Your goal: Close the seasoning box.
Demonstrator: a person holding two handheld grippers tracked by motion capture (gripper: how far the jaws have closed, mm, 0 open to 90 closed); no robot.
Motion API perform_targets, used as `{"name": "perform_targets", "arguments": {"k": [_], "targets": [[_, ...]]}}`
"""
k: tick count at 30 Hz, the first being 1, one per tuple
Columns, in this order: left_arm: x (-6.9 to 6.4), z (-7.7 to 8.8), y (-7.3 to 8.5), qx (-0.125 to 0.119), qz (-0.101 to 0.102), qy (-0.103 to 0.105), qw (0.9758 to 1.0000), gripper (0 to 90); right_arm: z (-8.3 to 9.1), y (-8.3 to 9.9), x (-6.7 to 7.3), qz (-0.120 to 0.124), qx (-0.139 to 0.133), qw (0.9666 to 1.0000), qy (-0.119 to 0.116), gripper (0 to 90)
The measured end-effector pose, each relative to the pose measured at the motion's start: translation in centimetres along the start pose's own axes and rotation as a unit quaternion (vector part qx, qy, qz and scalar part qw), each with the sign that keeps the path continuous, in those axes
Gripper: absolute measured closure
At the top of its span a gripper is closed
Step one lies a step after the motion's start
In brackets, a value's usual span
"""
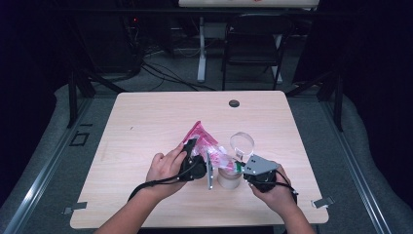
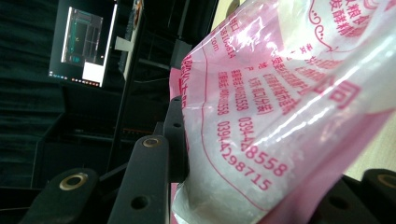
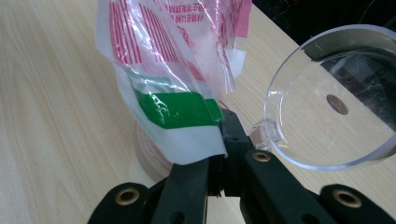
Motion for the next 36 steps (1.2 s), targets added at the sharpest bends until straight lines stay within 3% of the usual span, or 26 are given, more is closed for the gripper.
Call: {"name": "perform_targets", "arguments": {"k": [10,22,29,36], "targets": [[-0.3,-0.2,0.1,0.002,0.006,0.003,1.0,68.4,-0.1,0.1,0.0,-0.001,0.001,1.0,0.0,90.0],[-1.1,-0.6,0.7,0.002,0.038,0.019,0.9991,69.0,-0.1,0.0,0.1,0.002,0.0,1.0,0.0,90.0],[-1.8,-0.8,1.0,0.004,0.042,0.027,0.9987,69.6,0.0,-0.2,0.2,0.001,-0.003,1.0,0.004,90.0],[-2.8,-1.1,1.3,0.005,0.067,0.046,0.9967,70.3,0.0,-0.4,0.3,0.001,-0.007,1.0,0.002,90.0]]}}
Point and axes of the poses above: each handheld gripper's, and its own axes: z roughly backward along the jaws, y roughly out of its underside, x roughly to its left, the point moved 8 cm from there along -z, roughly forward along the jaws, and after that the axes turned 6 degrees about y, right-handed, at the moved point
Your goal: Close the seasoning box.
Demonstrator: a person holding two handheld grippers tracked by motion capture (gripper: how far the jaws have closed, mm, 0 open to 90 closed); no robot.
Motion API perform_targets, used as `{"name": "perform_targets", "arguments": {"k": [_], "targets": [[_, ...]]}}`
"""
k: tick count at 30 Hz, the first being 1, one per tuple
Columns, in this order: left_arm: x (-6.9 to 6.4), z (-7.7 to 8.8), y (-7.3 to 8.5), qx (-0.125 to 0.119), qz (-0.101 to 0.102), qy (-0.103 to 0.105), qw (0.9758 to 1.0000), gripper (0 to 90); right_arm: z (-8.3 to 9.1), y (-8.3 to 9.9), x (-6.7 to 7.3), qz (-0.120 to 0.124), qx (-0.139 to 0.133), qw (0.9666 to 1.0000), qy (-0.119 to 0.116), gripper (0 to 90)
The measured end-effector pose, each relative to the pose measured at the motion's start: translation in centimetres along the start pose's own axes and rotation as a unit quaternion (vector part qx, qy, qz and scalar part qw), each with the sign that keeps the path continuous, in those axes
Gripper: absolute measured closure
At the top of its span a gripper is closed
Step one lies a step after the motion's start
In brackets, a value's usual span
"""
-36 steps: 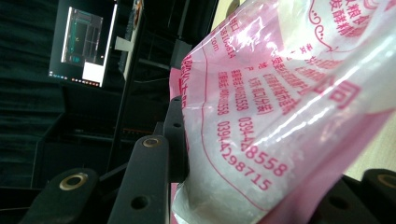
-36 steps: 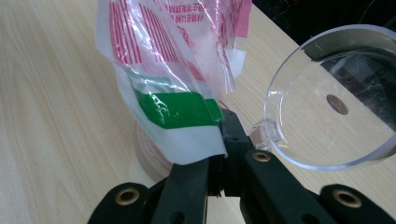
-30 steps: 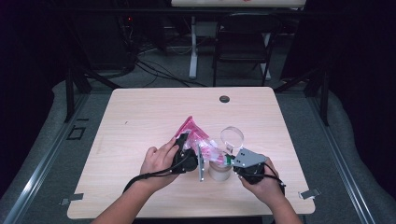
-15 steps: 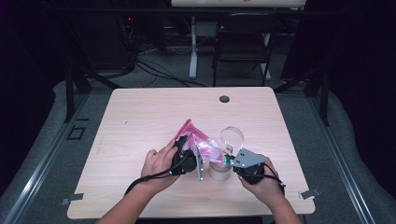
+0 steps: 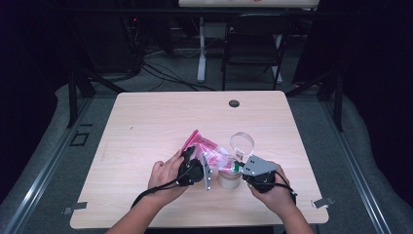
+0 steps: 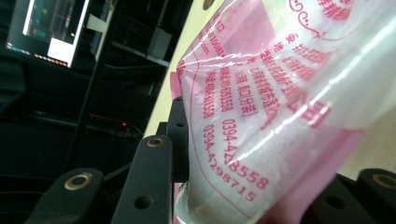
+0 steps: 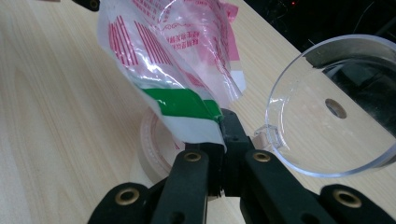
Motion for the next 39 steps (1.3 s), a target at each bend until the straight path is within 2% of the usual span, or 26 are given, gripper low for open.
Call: {"name": "perform_targets", "arguments": {"k": [11,16,24,27,29,32,37,39], "targets": [[-1.2,-0.6,0.8,0.006,0.027,0.027,0.9992,72.0,0.0,-0.4,0.3,0.001,-0.008,1.0,0.001,89.1],[-1.6,-0.8,1.1,0.005,0.046,0.045,0.9979,72.7,0.1,-0.6,0.4,0.002,-0.011,0.9999,0.002,87.9],[-2.3,-1.2,1.4,0.0,0.085,0.077,0.9934,74.0,0.1,-1.1,1.0,0.003,-0.018,0.9998,-0.006,83.9],[-2.6,-1.4,1.4,-0.009,0.105,0.087,0.9906,74.3,0.2,-1.2,1.0,0.003,-0.019,0.9998,-0.009,82.1],[-2.7,-1.5,1.4,-0.013,0.111,0.094,0.9892,74.4,0.2,-1.2,1.0,-0.002,-0.022,0.9997,-0.011,78.7],[-3.0,-1.7,1.6,-0.016,0.126,0.118,0.9848,74.6,0.3,-1.4,0.9,-0.012,-0.031,0.9994,-0.01,74.2],[-3.4,-1.8,1.7,-0.018,0.131,0.126,0.9833,74.6,0.5,-1.8,0.8,-0.025,-0.041,0.9987,-0.014,67.1],[-3.4,-1.8,1.8,-0.019,0.137,0.132,0.9816,74.7,0.6,-1.9,0.8,-0.033,-0.045,0.9982,-0.018,65.4]]}}
Point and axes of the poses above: each handheld gripper's, and its own axes: z roughly backward along the jaws, y roughly out of its underside, x roughly to its left, the point moved 8 cm from there along -z, roughly forward along the jaws, and after that the axes turned 6 degrees about y, right-handed, at the moved point
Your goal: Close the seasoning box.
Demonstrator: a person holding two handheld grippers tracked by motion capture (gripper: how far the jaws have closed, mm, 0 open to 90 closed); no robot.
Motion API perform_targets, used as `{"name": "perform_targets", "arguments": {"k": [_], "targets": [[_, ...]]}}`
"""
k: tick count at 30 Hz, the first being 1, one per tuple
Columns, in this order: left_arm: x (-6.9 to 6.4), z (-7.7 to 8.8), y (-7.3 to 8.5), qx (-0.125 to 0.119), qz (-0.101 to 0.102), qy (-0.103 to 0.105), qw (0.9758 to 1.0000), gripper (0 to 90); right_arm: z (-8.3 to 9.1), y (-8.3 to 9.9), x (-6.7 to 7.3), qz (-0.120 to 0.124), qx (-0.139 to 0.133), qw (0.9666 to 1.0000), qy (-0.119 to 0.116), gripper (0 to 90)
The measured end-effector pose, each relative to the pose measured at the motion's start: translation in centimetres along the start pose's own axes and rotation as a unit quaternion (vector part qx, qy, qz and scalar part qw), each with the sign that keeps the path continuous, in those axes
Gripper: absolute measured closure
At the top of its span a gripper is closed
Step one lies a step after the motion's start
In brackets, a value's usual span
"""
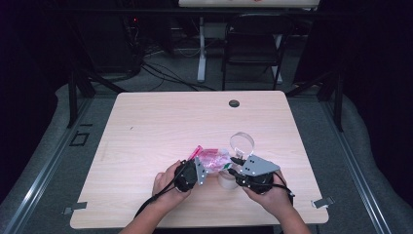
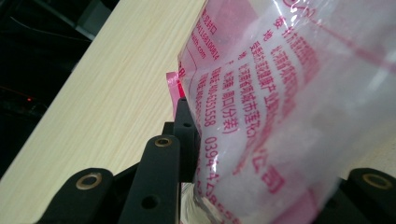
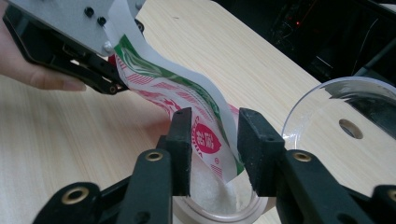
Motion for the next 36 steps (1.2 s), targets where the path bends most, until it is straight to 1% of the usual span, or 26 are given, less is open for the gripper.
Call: {"name": "perform_targets", "arguments": {"k": [4,7,8,10,15,17,18,19,20,22,24,26,27,28,29,31,32,33,34,36], "targets": [[-0.1,-0.2,0.2,-0.006,0.016,0.018,0.9997,74.8,0.1,-0.2,-0.1,-0.008,-0.007,0.9999,0.004,60.0],[-0.2,-0.4,0.5,-0.015,0.036,0.041,0.9984,74.8,0.2,-0.3,-0.3,-0.013,-0.013,0.9998,0.01,57.9],[-0.2,-0.5,0.5,-0.018,0.039,0.043,0.9981,74.9,0.2,-0.3,-0.3,-0.015,-0.013,0.9998,0.01,57.7],[-0.3,-0.6,0.7,-0.022,0.05,0.061,0.9966,75.0,0.2,-0.3,-0.3,-0.02,-0.016,0.9996,0.011,57.1],[-0.5,-0.8,1.2,-0.032,0.071,0.087,0.9931,75.1,0.1,-0.2,-0.6,-0.03,-0.021,0.9991,0.019,55.1],[-0.6,-0.9,1.4,-0.039,0.085,0.11,0.9895,75.1,0.1,-0.1,-0.8,-0.04,-0.024,0.9987,0.021,54.1],[-0.6,-0.9,1.5,-0.045,0.089,0.117,0.988,75.1,0.1,0.0,-0.9,-0.045,-0.024,0.9985,0.019,53.7],[-0.6,-0.9,1.6,-0.05,0.102,0.121,0.9861,75.1,0.1,0.0,-1.0,-0.049,-0.024,0.9983,0.018,53.6],[-0.5,-0.9,1.7,-0.052,0.105,0.124,0.9853,75.2,0.1,0.1,-1.0,-0.053,-0.026,0.9981,0.019,53.3],[-0.4,-1.1,2.1,-0.057,0.125,0.132,0.9817,75.4,0.1,0.1,-1.1,-0.06,-0.03,0.9976,0.02,52.5],[-0.3,-1.2,2.2,-0.061,0.142,0.144,0.9774,75.6,0.2,0.1,-1.1,-0.066,-0.034,0.997,0.02,52.0],[-0.2,-1.3,2.4,-0.064,0.161,0.156,0.9724,75.8,0.3,0.0,-1.2,-0.067,-0.037,0.9967,0.026,51.5],[-0.2,-1.3,2.4,-0.065,0.164,0.157,0.9718,75.8,0.5,0.0,-1.2,-0.069,-0.04,0.9964,0.029,51.3],[-0.2,-1.4,2.4,-0.065,0.168,0.161,0.9705,75.9,0.5,-0.1,-1.2,-0.071,-0.043,0.9961,0.029,51.2],[-0.2,-1.4,2.4,-0.064,0.169,0.161,0.9704,75.9,0.7,0.0,-1.2,-0.073,-0.042,0.996,0.028,51.0],[-0.2,-1.4,2.4,-0.064,0.173,0.162,0.9695,75.9,0.9,0.0,-1.4,-0.078,-0.047,0.9954,0.03,50.6],[-0.2,-1.4,2.5,-0.063,0.177,0.163,0.9686,76.0,0.9,0.1,-1.4,-0.081,-0.046,0.9952,0.03,50.6],[-0.2,-1.4,2.5,-0.064,0.182,0.166,0.9672,76.1,1.0,0.2,-1.6,-0.083,-0.044,0.9951,0.031,50.5],[-0.2,-1.5,2.6,-0.064,0.183,0.165,0.967,76.2,1.0,0.3,-1.6,-0.085,-0.044,0.9949,0.03,50.4],[-0.1,-1.4,2.7,-0.063,0.191,0.169,0.9649,76.4,1.1,0.4,-1.8,-0.089,-0.043,0.9946,0.031,50.1]]}}
Point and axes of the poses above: each handheld gripper's, and its own axes: z roughly backward along the jaws, y roughly out of its underside, x roughly to its left, the point moved 8 cm from there along -z, roughly forward along the jaws, and after that the axes turned 6 degrees about y, right-handed, at the moved point
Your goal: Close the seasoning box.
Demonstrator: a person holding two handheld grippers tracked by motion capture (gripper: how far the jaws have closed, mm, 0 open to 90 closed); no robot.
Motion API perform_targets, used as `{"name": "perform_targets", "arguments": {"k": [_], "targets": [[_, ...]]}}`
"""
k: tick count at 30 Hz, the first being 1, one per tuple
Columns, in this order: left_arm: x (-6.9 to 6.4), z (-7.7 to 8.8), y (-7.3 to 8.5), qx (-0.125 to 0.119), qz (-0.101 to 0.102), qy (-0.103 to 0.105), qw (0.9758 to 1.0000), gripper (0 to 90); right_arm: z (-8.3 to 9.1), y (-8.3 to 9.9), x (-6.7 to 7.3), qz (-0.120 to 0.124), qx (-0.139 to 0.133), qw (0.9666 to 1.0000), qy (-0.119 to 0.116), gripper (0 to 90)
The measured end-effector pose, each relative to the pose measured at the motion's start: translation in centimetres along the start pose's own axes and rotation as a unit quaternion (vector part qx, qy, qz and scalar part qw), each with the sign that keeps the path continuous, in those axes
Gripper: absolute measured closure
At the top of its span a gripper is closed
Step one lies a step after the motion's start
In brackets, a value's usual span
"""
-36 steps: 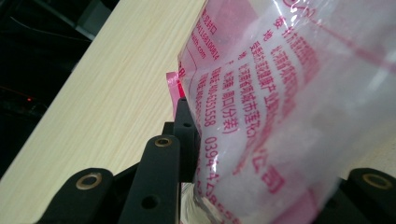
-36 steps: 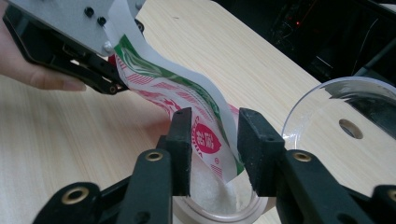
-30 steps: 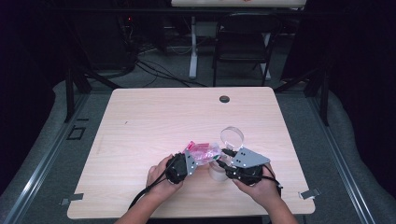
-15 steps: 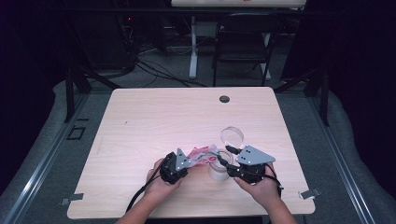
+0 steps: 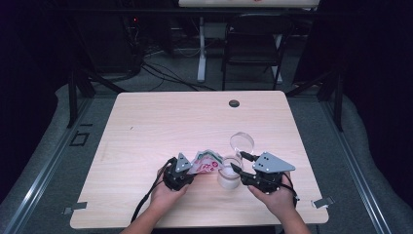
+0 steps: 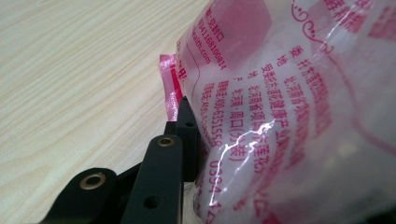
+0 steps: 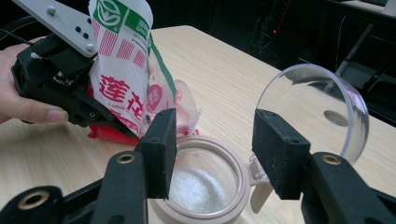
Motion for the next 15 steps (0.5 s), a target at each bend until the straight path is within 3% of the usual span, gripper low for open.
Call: {"name": "perform_targets", "arguments": {"k": [5,9,15], "targets": [[0.3,0.1,-0.1,-0.005,0.02,0.014,0.9997,77.4,0.3,0.1,-0.4,-0.004,-0.001,1.0,0.006,49.7],[0.5,0.6,-0.5,-0.001,0.022,0.021,0.9995,78.0,0.7,0.0,-0.7,-0.015,-0.008,0.9998,0.01,49.2],[1.5,1.9,-1.1,-0.02,0.04,0.031,0.9985,78.4,1.3,0.0,-1.5,-0.032,-0.014,0.9992,0.017,49.1]]}}
Point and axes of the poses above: each handheld gripper's, and its own axes: z roughly backward along the jaws, y roughly out of its underside, x roughly to its left, the point moved 8 cm from there along -z, roughly forward along the jaws, and after that the axes turned 6 degrees about y, right-handed, at the moved point
